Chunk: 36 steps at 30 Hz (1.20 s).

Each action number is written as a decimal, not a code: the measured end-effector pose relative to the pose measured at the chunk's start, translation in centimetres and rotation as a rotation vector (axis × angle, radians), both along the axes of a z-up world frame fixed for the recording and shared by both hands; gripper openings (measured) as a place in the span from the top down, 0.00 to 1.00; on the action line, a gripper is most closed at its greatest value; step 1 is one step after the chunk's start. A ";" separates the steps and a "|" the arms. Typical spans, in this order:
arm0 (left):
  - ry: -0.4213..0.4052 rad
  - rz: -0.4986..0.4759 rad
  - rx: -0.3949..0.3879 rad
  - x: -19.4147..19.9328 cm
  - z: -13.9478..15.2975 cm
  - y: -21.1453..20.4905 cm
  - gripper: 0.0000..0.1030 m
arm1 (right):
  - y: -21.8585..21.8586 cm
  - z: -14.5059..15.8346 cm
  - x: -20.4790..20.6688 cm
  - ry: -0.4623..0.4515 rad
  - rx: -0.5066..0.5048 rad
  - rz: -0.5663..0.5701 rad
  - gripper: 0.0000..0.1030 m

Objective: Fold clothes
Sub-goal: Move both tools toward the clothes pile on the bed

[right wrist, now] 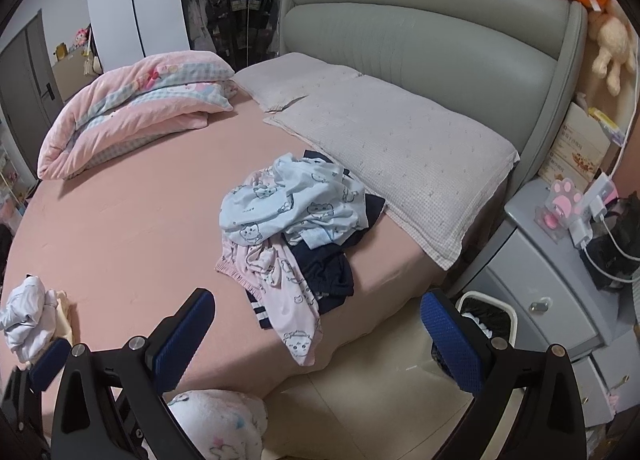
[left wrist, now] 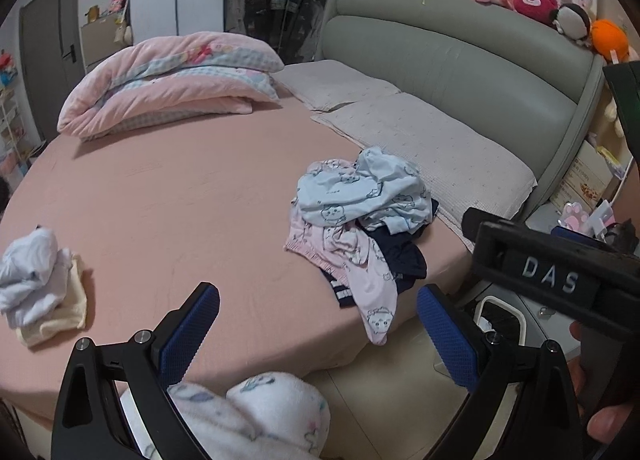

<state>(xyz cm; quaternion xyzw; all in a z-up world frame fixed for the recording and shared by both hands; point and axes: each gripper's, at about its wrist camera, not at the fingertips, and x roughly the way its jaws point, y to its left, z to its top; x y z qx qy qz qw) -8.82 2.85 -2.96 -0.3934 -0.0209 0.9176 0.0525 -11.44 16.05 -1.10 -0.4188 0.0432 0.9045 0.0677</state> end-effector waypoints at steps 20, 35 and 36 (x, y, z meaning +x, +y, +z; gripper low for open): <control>-0.014 -0.090 -0.033 -7.5 -0.6 2.5 0.02 | 4.0 -1.5 -4.2 -0.001 -0.027 -0.024 0.00; -0.004 -0.165 -0.069 -12.8 -1.4 4.2 0.02 | 5.5 -3.4 -8.7 -0.029 -0.090 -0.018 0.00; -0.008 -0.171 -0.072 -13.2 -1.6 4.4 0.02 | 5.7 -3.6 -9.1 -0.034 -0.093 -0.018 0.00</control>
